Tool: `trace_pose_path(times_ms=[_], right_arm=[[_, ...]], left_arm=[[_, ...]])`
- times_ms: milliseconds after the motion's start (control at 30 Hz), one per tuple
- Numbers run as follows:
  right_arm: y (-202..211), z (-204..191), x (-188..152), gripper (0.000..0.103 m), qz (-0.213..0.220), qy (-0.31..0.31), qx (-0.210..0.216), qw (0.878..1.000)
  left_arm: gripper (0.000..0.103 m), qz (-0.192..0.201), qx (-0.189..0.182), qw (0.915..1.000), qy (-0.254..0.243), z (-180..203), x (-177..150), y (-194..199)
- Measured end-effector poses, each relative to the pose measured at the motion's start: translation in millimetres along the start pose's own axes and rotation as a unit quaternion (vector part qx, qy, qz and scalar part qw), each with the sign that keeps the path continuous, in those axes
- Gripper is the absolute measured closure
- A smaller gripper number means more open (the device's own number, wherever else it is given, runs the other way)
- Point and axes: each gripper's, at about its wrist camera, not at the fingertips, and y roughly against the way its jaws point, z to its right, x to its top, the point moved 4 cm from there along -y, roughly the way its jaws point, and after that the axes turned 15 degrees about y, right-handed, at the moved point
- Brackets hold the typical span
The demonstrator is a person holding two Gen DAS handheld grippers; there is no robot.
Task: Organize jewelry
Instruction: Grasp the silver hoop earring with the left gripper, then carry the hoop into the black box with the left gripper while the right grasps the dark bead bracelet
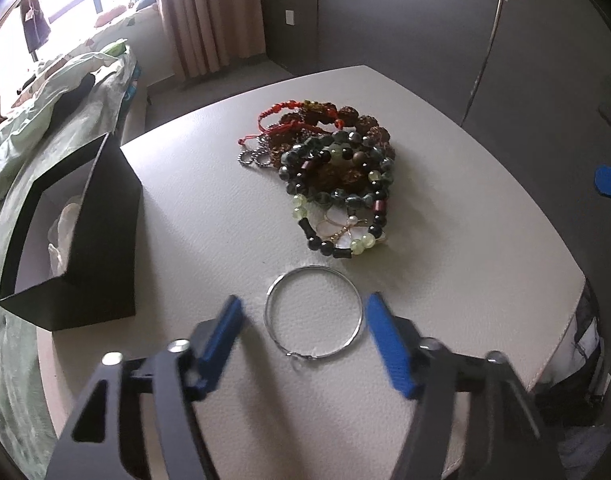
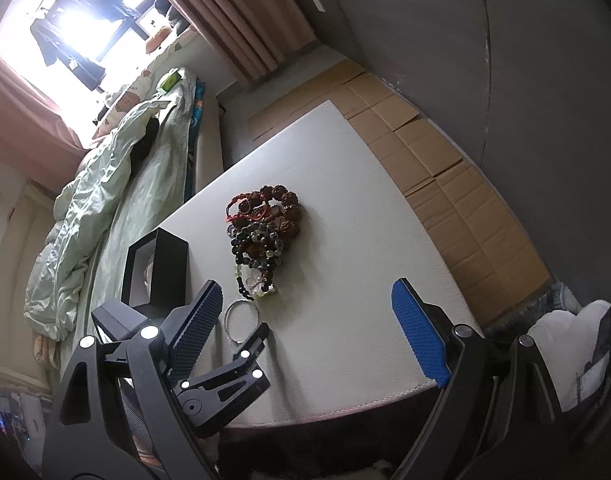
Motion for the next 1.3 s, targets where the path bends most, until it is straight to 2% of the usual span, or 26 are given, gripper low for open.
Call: trace_pose_path(times_ms=[33,233,467,500,567,733,867,900,1300], right_arm=[[-1,-2,0,0.017,-0.001,0.0,0.0,1.0],[-11,-13,2,0.017,-0.01,0.013,-0.004,1.0],[-25,-19,7,0.017,-0.01,0.019,-0.016,1.0],[-27,-19,8,0.019,-0.01,0.019,-0.016,1.0],[-36,-22,9,0.029,-0.017,0.019,-0.013,1.0],[-63,-27,7,0.059,-0.046,0.008,0.011,0.999],[-83,-32,8,0.067,-0.066,-0.001,0.02,0.998],[-88,-32,8,0.073,-0.072,-0.005,0.023,0.997],[-125,-31,9,0.083,-0.107,-0.025,0.023,0.994]], left_arm=[[0.055,0.0,0.0,1.0,0.002,-2,1,1],[0.056,-0.014,-0.027,0.9994,0.018,-7,4,5],[0.056,0.004,-0.047,0.9983,0.036,-19,16,27],[0.056,0.008,-0.05,0.998,0.038,-21,19,31],[0.056,0.014,-0.055,0.9974,0.044,-25,23,38],[0.056,0.027,-0.066,0.9956,0.061,-38,36,51],[0.056,0.035,-0.072,0.9942,0.071,-47,44,60],[0.056,0.038,-0.074,0.9938,0.073,-50,45,62],[0.056,0.062,-0.091,0.989,0.099,-75,63,85]])
